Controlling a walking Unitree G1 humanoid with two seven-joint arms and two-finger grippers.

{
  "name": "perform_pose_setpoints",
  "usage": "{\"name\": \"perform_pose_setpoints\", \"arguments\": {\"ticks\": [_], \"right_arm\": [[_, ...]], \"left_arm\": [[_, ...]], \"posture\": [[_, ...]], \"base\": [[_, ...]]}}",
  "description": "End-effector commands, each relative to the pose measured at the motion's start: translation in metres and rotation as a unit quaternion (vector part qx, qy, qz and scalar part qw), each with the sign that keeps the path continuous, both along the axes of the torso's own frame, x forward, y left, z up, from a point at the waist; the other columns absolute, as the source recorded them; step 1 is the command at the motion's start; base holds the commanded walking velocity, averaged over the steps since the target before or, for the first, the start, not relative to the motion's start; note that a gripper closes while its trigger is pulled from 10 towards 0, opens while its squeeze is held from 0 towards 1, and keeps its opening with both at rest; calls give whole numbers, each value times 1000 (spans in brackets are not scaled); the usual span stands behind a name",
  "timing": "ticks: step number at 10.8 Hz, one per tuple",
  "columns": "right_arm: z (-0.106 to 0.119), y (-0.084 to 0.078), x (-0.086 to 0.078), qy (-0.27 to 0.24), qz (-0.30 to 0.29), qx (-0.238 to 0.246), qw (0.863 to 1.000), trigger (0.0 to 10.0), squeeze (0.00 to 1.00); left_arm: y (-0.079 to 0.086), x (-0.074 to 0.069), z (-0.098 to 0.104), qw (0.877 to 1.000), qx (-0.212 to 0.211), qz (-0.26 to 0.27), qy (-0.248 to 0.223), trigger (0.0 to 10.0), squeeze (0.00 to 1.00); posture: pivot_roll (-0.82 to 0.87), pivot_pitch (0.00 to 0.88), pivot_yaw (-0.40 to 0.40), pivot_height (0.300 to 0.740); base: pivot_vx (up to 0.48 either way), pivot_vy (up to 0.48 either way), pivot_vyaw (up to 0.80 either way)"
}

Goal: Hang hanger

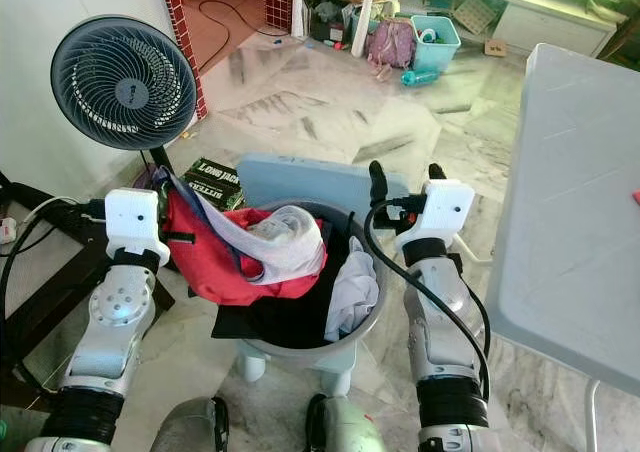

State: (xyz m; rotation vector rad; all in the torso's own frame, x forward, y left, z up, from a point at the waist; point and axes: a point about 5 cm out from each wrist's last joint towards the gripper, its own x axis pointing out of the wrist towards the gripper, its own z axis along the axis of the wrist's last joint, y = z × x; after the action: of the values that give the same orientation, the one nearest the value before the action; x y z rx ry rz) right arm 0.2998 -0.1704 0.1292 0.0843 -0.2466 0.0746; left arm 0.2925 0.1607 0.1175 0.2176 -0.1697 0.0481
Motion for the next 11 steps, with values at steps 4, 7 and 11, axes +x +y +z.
{"name": "perform_pose_setpoints", "arguments": {"ticks": [4, 7, 11], "right_arm": [[-7, -6, -5, 10, 0, -16, 1000, 10000, 0], [-7, -8, -4, 12, 1, -22, 1000, 10000, 0], [-8, -9, -5, 13, 2, -27, 1000, 10000, 0]], "left_arm": [[-2, -1, 0, 1000, 1, -3, -4, 10000, 0], [-2, -3, -2, 1000, 0, -1, 0, 10000, 0], [-3, -3, -3, 1000, -1, -3, 2, 10000, 0]], "posture": [[14, 100, -44, 740], [14, 106, -45, 740], [9, 113, -46, 740]], "base": [[0, 0, 0], [-80, 0, 0], [0, 0, 0]]}}
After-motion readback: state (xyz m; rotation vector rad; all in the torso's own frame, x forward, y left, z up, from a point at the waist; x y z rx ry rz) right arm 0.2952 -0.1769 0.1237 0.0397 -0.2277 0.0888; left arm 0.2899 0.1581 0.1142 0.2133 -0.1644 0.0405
